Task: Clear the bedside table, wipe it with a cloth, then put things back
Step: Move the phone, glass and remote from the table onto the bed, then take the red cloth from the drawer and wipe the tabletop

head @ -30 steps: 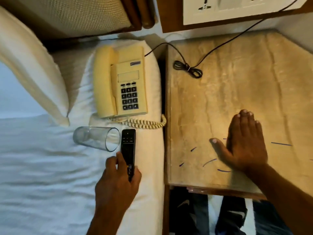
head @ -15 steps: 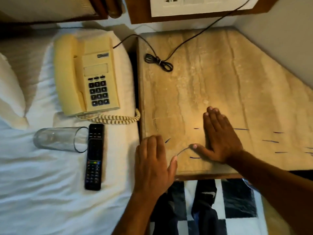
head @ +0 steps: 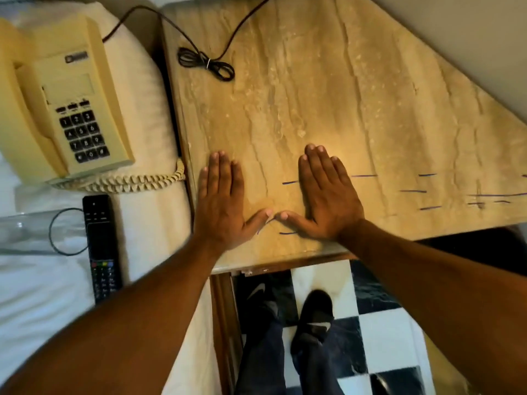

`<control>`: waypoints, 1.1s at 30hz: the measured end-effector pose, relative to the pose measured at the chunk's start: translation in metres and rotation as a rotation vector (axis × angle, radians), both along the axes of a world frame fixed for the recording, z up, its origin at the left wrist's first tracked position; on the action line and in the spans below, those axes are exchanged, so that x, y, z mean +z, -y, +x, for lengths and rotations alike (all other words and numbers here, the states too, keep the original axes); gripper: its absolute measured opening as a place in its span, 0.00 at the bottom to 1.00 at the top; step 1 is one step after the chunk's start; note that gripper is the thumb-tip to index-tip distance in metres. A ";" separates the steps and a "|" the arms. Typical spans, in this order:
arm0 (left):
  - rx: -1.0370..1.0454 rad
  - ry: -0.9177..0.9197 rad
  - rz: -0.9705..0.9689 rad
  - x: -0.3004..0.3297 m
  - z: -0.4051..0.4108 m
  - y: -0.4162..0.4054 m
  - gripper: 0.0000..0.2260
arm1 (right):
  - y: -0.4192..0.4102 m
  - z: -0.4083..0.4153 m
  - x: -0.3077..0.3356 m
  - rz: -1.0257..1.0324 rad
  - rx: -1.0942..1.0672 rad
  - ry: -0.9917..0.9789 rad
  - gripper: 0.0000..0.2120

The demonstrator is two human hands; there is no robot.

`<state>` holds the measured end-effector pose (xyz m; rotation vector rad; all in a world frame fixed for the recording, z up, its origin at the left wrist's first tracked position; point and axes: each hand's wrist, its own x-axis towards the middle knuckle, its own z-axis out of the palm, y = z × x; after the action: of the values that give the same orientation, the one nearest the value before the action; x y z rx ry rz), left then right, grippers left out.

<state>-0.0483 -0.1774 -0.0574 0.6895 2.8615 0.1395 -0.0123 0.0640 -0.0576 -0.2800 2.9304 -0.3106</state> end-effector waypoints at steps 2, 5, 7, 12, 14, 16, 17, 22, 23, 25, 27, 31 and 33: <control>0.007 0.006 -0.003 0.003 0.002 0.001 0.49 | 0.003 0.002 0.003 -0.014 -0.003 0.012 0.54; 0.003 -0.026 -0.011 -0.003 0.011 0.002 0.48 | 0.006 0.010 0.004 -0.059 -0.025 -0.025 0.50; 0.013 -0.036 -0.005 -0.003 0.010 0.003 0.48 | 0.007 0.017 0.011 -0.175 -0.050 -0.073 0.43; 0.011 -0.016 -0.009 0.001 0.010 0.002 0.48 | 0.032 0.115 0.018 -0.332 -0.076 -0.317 0.09; 0.024 -0.008 -0.014 0.001 0.009 0.001 0.49 | 0.039 0.166 0.008 -0.321 -0.093 -0.152 0.11; 0.045 -0.002 -0.020 0.002 0.009 0.000 0.50 | 0.037 0.194 -0.011 -0.229 -0.207 0.172 0.10; 0.053 -0.003 -0.019 0.001 0.009 0.000 0.51 | 0.033 0.197 -0.019 -0.174 -0.288 0.326 0.16; 0.065 -0.007 -0.033 0.001 0.010 -0.001 0.52 | 0.034 0.174 -0.049 -0.071 -0.273 0.525 0.27; 0.066 -0.011 -0.038 0.000 0.009 -0.001 0.52 | 0.037 0.170 -0.051 -0.057 -0.278 0.529 0.25; 0.069 -0.005 -0.038 0.000 0.011 -0.002 0.52 | 0.041 0.170 -0.049 -0.027 -0.276 0.511 0.22; 0.073 -0.001 -0.040 0.000 0.010 -0.001 0.52 | 0.041 0.175 -0.044 -0.029 -0.251 0.444 0.21; 0.072 0.003 -0.040 0.002 0.009 -0.001 0.51 | 0.047 0.211 -0.035 -0.085 -0.344 0.492 0.25; 0.073 -0.001 -0.026 0.001 0.010 -0.001 0.51 | 0.050 0.243 -0.035 -0.073 -0.346 0.556 0.20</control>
<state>-0.0378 -0.1760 -0.0563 0.5806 2.8848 0.1123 0.2307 0.0144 -0.0921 0.2700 2.4033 -0.4573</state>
